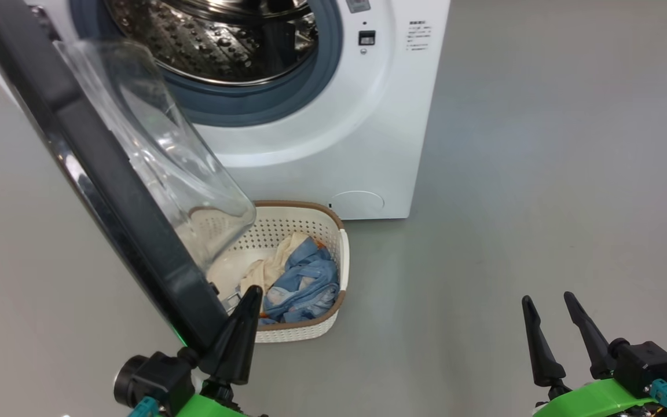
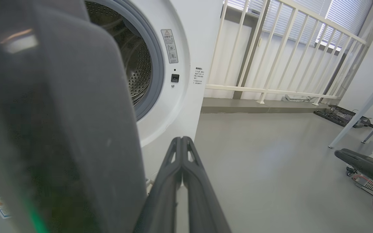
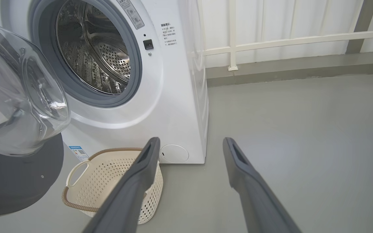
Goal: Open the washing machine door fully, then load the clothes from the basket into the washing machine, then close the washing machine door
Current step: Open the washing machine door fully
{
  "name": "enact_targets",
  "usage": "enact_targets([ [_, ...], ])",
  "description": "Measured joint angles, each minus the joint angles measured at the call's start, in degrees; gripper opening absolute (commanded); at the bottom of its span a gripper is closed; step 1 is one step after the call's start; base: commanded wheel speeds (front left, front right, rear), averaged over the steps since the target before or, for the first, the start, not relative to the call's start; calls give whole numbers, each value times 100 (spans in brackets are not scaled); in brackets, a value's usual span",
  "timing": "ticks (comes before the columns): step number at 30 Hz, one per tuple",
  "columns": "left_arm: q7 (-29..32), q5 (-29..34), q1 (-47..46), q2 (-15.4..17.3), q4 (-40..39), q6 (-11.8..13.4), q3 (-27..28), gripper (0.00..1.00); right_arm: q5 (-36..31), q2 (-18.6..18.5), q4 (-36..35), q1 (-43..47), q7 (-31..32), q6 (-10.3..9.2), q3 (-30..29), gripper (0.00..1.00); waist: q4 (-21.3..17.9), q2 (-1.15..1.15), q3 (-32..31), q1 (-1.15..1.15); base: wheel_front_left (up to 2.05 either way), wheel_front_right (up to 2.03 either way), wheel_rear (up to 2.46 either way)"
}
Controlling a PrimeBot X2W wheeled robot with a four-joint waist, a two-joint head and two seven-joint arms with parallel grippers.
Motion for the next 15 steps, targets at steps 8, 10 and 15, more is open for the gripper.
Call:
enact_targets([
  [8,-1,45,138,-67,-3,-4,140,0,7,0,13,-2,0,0,45,100,216,0,-8,0,0,0,0],
  [10,-1,64,192,-70,-7,-32,190,0,7,1,15,-2,0,0,48,100,275,0,-12,0,0,0,0],
  [15,-1,70,350,-85,-11,-52,322,0,7,0,23,-1,0,0,59,100,421,0,-28,0,0,0,0],
])
